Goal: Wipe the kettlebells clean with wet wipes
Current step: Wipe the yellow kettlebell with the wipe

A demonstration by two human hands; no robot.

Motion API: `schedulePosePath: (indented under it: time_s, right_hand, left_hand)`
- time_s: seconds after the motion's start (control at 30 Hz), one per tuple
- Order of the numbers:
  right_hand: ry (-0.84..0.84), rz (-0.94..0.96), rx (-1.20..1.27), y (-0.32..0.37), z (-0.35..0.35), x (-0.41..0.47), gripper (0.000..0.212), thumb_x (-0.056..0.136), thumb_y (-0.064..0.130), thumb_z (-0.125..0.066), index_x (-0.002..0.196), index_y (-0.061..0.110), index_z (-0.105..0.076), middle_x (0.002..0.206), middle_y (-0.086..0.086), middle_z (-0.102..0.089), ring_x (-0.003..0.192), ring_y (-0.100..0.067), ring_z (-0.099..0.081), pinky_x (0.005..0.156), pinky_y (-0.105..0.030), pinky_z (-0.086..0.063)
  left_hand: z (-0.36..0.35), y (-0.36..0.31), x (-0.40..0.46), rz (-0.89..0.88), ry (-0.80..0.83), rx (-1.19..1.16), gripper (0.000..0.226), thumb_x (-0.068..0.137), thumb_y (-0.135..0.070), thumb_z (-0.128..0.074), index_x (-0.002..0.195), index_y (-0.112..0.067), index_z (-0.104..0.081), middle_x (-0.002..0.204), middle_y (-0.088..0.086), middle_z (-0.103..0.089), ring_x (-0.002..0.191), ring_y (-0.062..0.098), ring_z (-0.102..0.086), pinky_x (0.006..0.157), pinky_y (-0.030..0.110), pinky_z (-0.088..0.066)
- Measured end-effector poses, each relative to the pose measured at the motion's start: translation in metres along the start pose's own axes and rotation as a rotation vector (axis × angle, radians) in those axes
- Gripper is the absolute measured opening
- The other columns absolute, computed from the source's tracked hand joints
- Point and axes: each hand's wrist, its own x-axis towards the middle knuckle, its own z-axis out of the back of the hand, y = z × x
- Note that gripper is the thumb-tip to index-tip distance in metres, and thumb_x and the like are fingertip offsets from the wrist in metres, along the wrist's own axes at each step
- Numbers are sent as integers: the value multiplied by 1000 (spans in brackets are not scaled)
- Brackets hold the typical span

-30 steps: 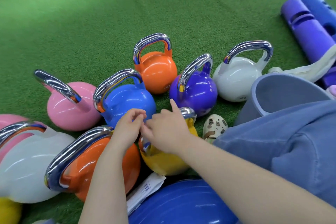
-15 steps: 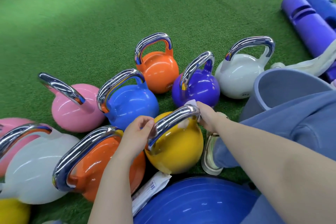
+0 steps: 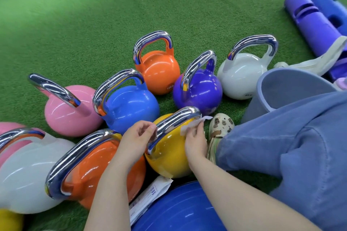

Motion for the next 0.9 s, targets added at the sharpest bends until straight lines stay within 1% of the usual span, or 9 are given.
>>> schedulePosePath:
  time_s: [0.13, 0.23, 0.43, 0.5, 0.6, 0.67, 0.73, 0.8, 0.9]
  right_hand:
    - [82, -47, 122, 6, 14, 20, 29, 93, 37, -51, 120, 29, -52, 107, 4, -62, 111, -27, -55, 98, -40, -42]
    - [237, 12, 118, 9, 31, 30, 16, 90, 32, -58, 106, 29, -57, 98, 5, -62, 104, -22, -57, 88, -33, -44]
    - [-103, 225, 127, 30, 23, 5, 18, 89, 10, -54, 103, 20, -61, 92, 5, -62, 85, -12, -54, 65, -18, -38]
    - [-145, 492, 26, 39, 23, -5, 35, 85, -3, -50, 112, 17, -61, 104, 6, -61, 98, -7, -52, 79, -16, -41]
    - [-185, 802, -175, 38, 18, -2, 47, 78, -8, -50, 122, 8, -59, 123, -5, -58, 119, -12, -44, 106, -30, -35]
    - [-125, 646, -149, 40, 25, 6, 30, 87, 2, -49, 111, 14, -60, 104, -1, -61, 100, -14, -53, 85, -28, -46]
    - [53, 320, -68, 39, 32, 14, 17, 92, 12, -51, 107, 18, -56, 91, 4, -56, 88, -15, -50, 67, -24, -39]
    - [144, 184, -36, 33, 35, 19, 28, 91, 12, -56, 118, 18, -54, 99, 3, -56, 92, -14, -48, 76, -23, -36]
    - [-3, 259, 18, 38, 28, 10, 27, 90, 6, -51, 115, 17, -54, 96, 4, -55, 88, -13, -47, 73, -20, -32]
  left_hand:
    - [0, 1, 0, 5, 13, -7, 17, 95, -23, -50, 84, -21, -62, 72, -6, -61, 67, 9, -54, 67, 22, -44]
    - [1, 1, -1, 2, 26, -8, 12, 93, -24, -53, 86, -21, -62, 76, -5, -62, 71, 10, -55, 67, 21, -44]
    - [4, 8, 0, -2, 28, 26, 9, 85, -27, -65, 93, -24, -61, 96, -1, -63, 92, 12, -57, 74, 19, -43]
    - [3, 9, 0, 6, 20, 23, 11, 84, -26, -66, 94, -23, -62, 97, 0, -64, 92, 13, -57, 73, 18, -43]
    - [4, 9, -1, 7, 17, 17, 13, 84, -27, -66, 96, -22, -62, 98, 0, -64, 94, 13, -58, 74, 20, -43]
    - [5, 8, -1, 10, 23, 0, 15, 84, -26, -66, 98, -20, -63, 97, -1, -65, 93, 11, -59, 72, 17, -42]
    - [7, 7, -3, 20, 33, -24, 16, 85, -26, -65, 100, -20, -63, 96, -4, -66, 92, 7, -60, 69, 13, -41]
    - [8, 9, -4, 18, 30, -42, 13, 85, -25, -66, 97, -24, -63, 96, -6, -66, 94, 7, -60, 70, 13, -41]
    - [8, 14, -6, 6, 22, -39, 12, 85, -23, -66, 95, -27, -62, 97, -9, -64, 94, 6, -59, 72, 11, -40]
